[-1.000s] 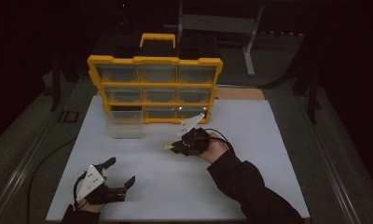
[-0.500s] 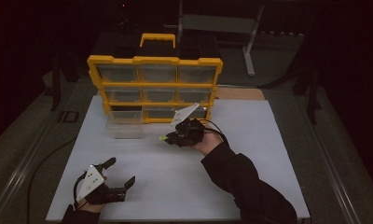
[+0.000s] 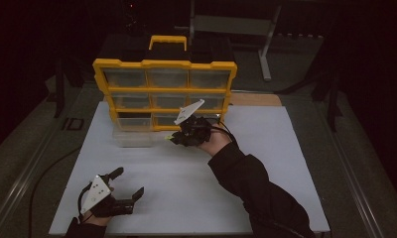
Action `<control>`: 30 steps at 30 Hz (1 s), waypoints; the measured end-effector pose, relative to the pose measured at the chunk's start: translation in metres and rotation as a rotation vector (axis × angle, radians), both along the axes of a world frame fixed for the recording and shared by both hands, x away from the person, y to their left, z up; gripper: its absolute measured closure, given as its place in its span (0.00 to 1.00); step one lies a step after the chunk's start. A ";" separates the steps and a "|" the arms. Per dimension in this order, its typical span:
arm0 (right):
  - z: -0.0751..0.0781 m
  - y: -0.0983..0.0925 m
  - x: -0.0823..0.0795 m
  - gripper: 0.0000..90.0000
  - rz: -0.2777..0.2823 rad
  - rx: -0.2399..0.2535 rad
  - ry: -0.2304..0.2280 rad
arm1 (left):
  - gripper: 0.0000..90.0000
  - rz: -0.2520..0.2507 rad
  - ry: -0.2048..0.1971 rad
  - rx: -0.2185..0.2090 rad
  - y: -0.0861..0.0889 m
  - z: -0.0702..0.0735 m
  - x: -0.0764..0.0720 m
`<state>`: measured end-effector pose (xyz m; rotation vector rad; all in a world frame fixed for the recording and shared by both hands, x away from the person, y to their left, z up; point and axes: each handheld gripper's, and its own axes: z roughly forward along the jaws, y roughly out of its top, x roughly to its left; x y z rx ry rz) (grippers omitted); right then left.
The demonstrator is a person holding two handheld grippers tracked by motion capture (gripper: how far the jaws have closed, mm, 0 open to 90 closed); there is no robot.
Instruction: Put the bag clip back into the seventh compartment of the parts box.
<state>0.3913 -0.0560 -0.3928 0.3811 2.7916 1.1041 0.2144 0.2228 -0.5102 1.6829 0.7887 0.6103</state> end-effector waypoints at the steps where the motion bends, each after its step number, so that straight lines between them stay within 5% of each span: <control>1: 0.001 0.001 0.001 0.87 -0.004 0.006 0.000 | 0.05 0.000 0.001 0.000 0.000 0.000 0.000; 30: 0.007 0.046 0.030 0.87 -0.003 -0.019 -0.032 | 0.05 -0.004 -0.004 -0.009 0.001 0.001 -0.001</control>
